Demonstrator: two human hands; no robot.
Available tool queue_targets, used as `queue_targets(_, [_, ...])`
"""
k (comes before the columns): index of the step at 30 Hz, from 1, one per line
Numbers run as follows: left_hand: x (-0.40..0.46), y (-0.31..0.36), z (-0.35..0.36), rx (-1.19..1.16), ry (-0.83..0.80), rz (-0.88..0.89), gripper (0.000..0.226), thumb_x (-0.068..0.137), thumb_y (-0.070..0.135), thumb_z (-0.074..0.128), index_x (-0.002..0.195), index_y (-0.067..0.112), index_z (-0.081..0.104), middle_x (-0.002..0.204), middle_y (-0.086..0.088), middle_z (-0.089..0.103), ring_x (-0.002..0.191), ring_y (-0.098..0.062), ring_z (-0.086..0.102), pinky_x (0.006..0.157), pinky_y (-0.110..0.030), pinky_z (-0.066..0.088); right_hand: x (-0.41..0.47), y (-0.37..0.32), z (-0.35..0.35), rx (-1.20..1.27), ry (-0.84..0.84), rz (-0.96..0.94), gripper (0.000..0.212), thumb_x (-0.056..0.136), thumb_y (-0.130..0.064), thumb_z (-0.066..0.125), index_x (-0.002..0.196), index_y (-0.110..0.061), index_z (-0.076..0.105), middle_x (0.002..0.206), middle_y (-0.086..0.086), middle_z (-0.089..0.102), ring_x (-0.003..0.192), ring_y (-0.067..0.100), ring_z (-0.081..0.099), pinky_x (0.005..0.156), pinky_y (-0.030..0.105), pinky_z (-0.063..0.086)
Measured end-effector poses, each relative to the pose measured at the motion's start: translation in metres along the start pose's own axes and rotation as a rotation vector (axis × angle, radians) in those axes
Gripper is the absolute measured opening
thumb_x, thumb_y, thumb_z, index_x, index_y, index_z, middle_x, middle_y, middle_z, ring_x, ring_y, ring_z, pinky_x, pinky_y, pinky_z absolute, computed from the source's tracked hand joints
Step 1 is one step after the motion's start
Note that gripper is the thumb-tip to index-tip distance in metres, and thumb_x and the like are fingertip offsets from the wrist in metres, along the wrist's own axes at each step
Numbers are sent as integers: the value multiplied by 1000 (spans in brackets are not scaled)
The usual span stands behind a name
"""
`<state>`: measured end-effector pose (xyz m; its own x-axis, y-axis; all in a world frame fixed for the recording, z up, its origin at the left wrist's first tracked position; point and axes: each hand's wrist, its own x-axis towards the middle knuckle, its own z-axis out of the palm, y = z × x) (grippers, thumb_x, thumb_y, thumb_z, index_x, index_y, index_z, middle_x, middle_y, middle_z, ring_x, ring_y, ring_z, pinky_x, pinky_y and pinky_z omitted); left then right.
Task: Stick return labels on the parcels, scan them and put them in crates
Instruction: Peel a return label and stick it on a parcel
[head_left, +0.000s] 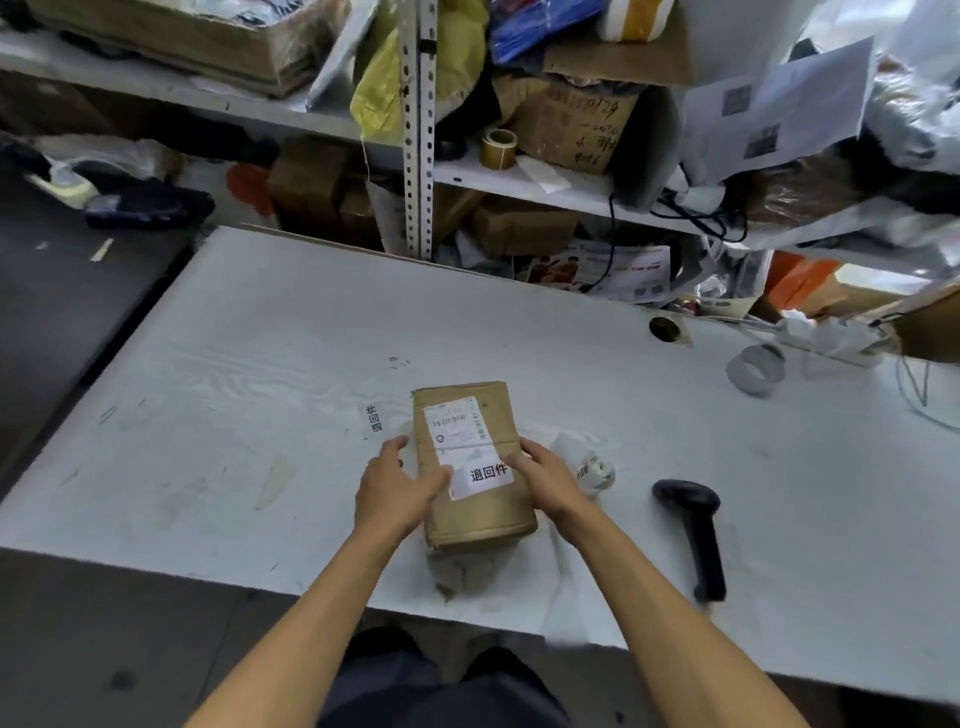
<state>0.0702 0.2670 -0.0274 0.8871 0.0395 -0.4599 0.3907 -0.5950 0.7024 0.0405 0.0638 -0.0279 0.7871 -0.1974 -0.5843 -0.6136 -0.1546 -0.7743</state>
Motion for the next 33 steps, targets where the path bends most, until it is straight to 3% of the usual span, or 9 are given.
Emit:
queue_targets(2, [-1, -4, -3, -113, -152, -9, 62, 84, 44, 77, 140, 29, 54, 117, 1, 67, 99, -14, 65, 85, -34, 56, -4, -1, 8, 20, 51, -30, 36, 92, -27, 60, 128, -28, 67, 121, -4, 72, 110, 14, 67, 98, 37, 54])
queue_targets(6, [1, -4, -11, -149, -222, 86, 37, 87, 30, 75, 124, 29, 69, 107, 5, 72, 90, -9, 67, 75, -29, 59, -20, -13, 22, 76, 165, 15, 31, 87, -26, 52, 108, -26, 76, 103, -7, 77, 104, 18, 70, 93, 39, 54])
queue_targets(10, [2, 1, -20, -151, -263, 139, 34, 82, 35, 78, 116, 35, 71, 101, 10, 73, 90, -11, 70, 82, -41, 62, -39, -13, 25, 135, 270, -21, 37, 78, -35, 51, 103, -27, 77, 100, -6, 78, 104, 20, 71, 98, 47, 55])
queue_targets(14, [-10, 29, -23, -172, -320, 216, 40, 77, 38, 80, 116, 38, 72, 97, 14, 74, 89, -12, 72, 82, -44, 63, -66, -23, 5, 126, 367, -80, 44, 77, -48, 57, 107, -20, 73, 99, -5, 77, 102, 20, 71, 97, 50, 55])
queue_targets(20, [-51, 97, 9, -154, -484, 418, 49, 82, 33, 81, 129, 28, 69, 110, 5, 75, 93, -15, 72, 82, -42, 63, -138, -26, -56, 192, 560, -165, 31, 84, -36, 62, 107, -20, 75, 96, -7, 78, 101, 20, 71, 90, 45, 57])
queue_targets(26, [-127, 140, 77, -101, -684, 557, 48, 77, 34, 83, 124, 28, 72, 100, 10, 77, 89, -12, 74, 84, -41, 62, -229, 28, -119, 270, 787, -153, 38, 73, -44, 61, 100, -24, 77, 95, -8, 77, 100, 21, 70, 82, 39, 57])
queue_targets(29, [-171, 149, 118, -74, -826, 581, 47, 78, 30, 83, 124, 27, 72, 108, 9, 76, 97, -16, 73, 89, -44, 61, -274, 67, -144, 331, 885, -132, 39, 72, -47, 61, 97, -23, 78, 96, -9, 77, 101, 18, 70, 85, 39, 57])
queue_targets(31, [-202, 150, 146, -44, -910, 606, 50, 77, 29, 82, 126, 26, 71, 111, 8, 76, 99, -18, 72, 90, -46, 60, -302, 95, -156, 392, 933, -131, 25, 84, -38, 65, 98, -25, 79, 97, -11, 77, 96, 11, 70, 77, 28, 57])
queue_targets(33, [-234, 150, 172, -13, -985, 620, 45, 85, 18, 78, 128, 26, 68, 111, 3, 75, 93, -17, 72, 82, -42, 62, -328, 125, -166, 447, 977, -118, 17, 91, -28, 64, 99, -24, 79, 96, -12, 77, 91, 6, 70, 69, 19, 53])
